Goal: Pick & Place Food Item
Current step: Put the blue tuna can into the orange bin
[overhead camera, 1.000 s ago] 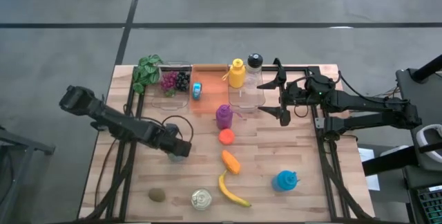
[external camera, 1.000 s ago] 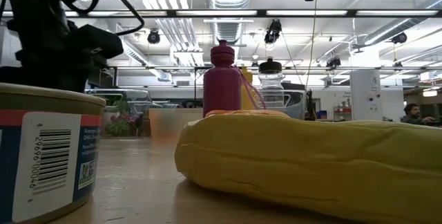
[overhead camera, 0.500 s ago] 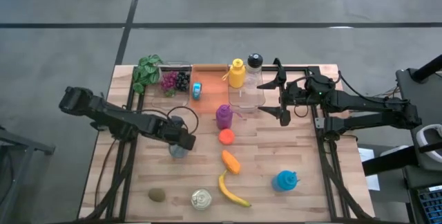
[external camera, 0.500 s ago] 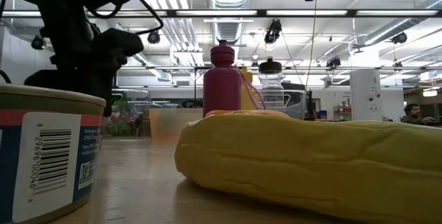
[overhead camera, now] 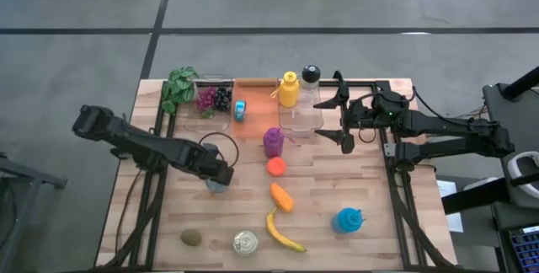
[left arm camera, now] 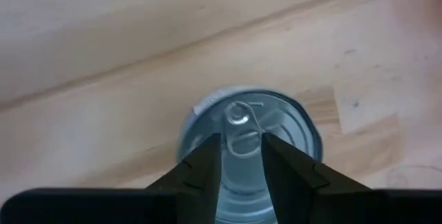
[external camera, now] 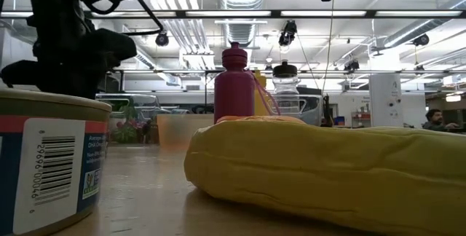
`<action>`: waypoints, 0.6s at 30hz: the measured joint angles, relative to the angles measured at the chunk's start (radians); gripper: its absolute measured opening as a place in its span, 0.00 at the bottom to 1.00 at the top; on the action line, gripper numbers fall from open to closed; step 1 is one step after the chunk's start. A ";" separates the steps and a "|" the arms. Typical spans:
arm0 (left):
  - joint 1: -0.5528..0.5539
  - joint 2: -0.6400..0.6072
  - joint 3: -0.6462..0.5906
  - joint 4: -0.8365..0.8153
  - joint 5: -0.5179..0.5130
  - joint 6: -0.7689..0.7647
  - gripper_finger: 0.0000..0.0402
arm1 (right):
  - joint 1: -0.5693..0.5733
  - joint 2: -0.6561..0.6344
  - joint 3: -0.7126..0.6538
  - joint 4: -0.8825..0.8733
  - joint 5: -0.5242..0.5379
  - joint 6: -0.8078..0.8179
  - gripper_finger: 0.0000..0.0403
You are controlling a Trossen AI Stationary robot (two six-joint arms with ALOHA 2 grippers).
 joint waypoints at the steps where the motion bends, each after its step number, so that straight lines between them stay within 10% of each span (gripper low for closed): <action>1: -0.006 0.006 0.000 0.009 0.000 -0.001 0.27 | 0.000 0.000 0.000 0.000 0.000 0.000 0.89; 18: -0.019 0.180 0.041 0.254 -0.038 0.033 0.27 | 0.000 0.000 0.000 0.000 0.000 -0.012 0.89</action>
